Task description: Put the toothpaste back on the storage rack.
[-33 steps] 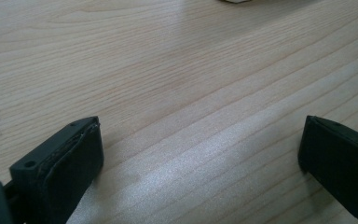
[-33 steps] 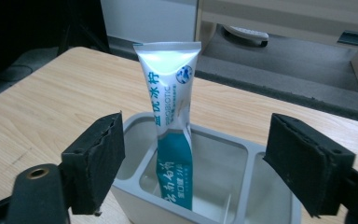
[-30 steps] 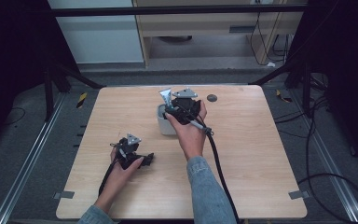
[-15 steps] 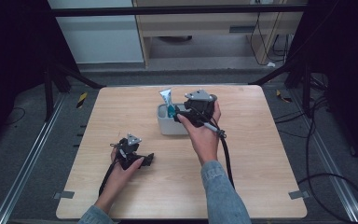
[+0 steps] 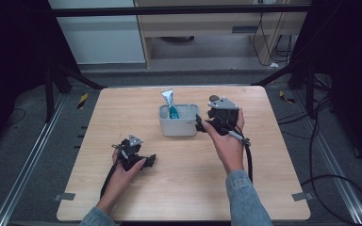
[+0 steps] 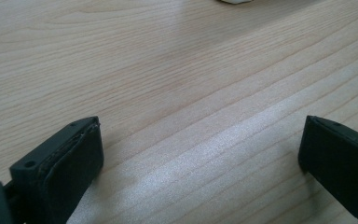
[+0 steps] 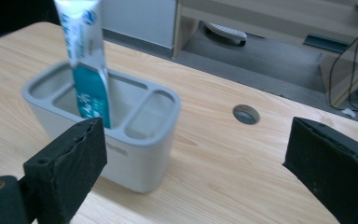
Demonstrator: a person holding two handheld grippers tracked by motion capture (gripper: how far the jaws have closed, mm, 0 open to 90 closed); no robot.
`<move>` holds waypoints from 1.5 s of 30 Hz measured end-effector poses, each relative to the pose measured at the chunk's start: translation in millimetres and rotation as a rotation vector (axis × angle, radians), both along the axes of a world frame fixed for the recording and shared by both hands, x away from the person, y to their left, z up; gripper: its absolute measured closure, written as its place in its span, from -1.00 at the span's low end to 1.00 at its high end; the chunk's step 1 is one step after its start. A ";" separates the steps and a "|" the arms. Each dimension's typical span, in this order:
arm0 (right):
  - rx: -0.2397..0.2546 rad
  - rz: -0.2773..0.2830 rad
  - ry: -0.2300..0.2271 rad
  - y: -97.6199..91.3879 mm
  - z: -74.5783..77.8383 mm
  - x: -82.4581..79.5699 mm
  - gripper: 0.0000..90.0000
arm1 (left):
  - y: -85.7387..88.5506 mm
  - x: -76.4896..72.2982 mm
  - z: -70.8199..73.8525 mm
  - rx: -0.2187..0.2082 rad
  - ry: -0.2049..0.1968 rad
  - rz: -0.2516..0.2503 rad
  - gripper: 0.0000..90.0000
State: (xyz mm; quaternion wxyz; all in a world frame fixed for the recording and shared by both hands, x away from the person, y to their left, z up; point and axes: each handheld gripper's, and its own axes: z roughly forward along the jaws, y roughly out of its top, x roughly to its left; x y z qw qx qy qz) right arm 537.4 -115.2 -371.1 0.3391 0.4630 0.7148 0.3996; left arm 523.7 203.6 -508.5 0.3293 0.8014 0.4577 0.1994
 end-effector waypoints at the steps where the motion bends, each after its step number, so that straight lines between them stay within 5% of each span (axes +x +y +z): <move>1: -0.006 -0.002 0.005 -3.6 -1.5 -1.2 -0.85 | -0.1 0.1 0.0 0.000 0.000 0.000 -1.00; 6: -0.028 -0.003 0.008 -20.9 -11.5 -6.4 -0.69 | -0.3 0.3 0.0 0.000 0.000 0.002 -1.00; 15: -0.051 -0.033 0.016 -46.2 -38.0 -13.1 -0.75 | -1.0 0.7 0.0 0.001 -0.001 0.006 -1.00; 30: -0.036 -0.109 0.158 -89.9 -98.0 -18.8 -0.82 | -1.7 0.8 -0.1 -0.003 -0.002 0.014 -1.00; 45: 0.017 -0.206 0.247 -133.1 -130.0 -22.3 -0.82 | -1.9 1.0 0.0 -0.001 -0.001 0.015 -1.00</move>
